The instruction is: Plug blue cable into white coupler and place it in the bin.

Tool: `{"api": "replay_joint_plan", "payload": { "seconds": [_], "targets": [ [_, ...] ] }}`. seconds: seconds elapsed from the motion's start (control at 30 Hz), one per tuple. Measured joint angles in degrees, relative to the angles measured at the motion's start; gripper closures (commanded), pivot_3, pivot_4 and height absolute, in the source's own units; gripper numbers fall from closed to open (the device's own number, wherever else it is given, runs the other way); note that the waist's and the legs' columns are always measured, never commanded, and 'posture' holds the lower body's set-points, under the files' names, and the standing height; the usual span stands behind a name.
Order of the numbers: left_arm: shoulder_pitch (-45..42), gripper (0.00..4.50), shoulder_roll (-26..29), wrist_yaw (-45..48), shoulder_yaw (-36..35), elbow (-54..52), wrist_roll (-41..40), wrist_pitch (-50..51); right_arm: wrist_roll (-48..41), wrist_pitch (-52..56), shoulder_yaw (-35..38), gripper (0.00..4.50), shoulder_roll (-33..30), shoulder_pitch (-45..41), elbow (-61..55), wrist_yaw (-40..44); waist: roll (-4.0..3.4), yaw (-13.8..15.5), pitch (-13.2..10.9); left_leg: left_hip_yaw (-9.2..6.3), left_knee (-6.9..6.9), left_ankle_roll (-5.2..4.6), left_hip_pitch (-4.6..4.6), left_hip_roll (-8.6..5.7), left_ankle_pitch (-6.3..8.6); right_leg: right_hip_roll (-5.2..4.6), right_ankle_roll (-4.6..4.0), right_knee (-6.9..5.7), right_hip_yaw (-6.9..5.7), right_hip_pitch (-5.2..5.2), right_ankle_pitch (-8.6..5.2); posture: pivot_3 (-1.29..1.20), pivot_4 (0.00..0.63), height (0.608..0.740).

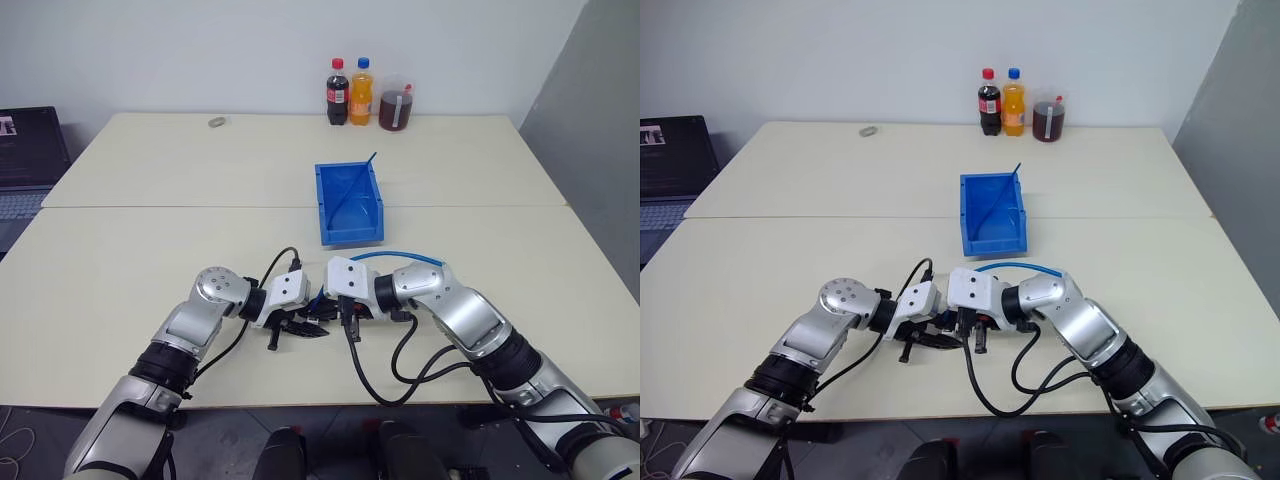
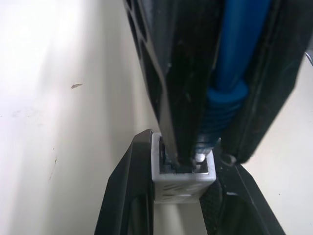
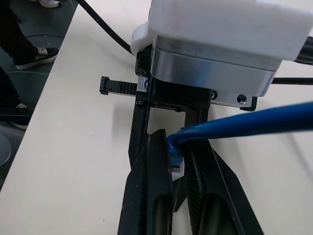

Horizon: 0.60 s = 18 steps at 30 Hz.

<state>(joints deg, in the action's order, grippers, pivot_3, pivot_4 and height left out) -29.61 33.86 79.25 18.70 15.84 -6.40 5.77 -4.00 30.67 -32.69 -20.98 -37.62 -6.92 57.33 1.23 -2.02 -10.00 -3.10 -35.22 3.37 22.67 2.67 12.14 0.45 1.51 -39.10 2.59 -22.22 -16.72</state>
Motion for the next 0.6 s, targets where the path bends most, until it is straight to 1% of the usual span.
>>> {"api": "replay_joint_plan", "payload": {
  "seconds": [0.3,0.57,0.6],
  "targets": [
    [0.6,3.69,0.0,-0.8,0.2,0.2,0.5,0.1,1.6,-0.3,-0.4,4.43,0.9,1.0,0.9,0.0,-0.06,-0.2,0.9,0.01,0.04,-0.01,-0.16,0.02,0.01,0.05,-0.04,0.00,0.03,0.10,-0.04,0.00,0.150,0.740],
    [0.8,3.69,0.1,-1.3,0.2,0.5,1.7,-0.9,1.7,-1.5,0.0,4.44,1.9,1.8,2.6,-0.1,-0.06,-0.8,1.1,0.01,0.17,-0.01,-0.80,0.03,0.01,0.06,-0.18,0.04,0.03,0.63,-0.13,0.00,0.150,0.740],
    [1.0,3.34,0.1,-1.5,0.2,0.6,1.7,-1.3,1.7,-1.8,0.3,4.44,2.0,2.3,2.5,-0.3,-0.08,-0.8,1.1,0.01,0.18,-0.01,-0.80,0.03,0.01,0.06,-0.18,0.04,0.03,0.63,-0.13,0.00,0.150,0.740]
  ]
}}
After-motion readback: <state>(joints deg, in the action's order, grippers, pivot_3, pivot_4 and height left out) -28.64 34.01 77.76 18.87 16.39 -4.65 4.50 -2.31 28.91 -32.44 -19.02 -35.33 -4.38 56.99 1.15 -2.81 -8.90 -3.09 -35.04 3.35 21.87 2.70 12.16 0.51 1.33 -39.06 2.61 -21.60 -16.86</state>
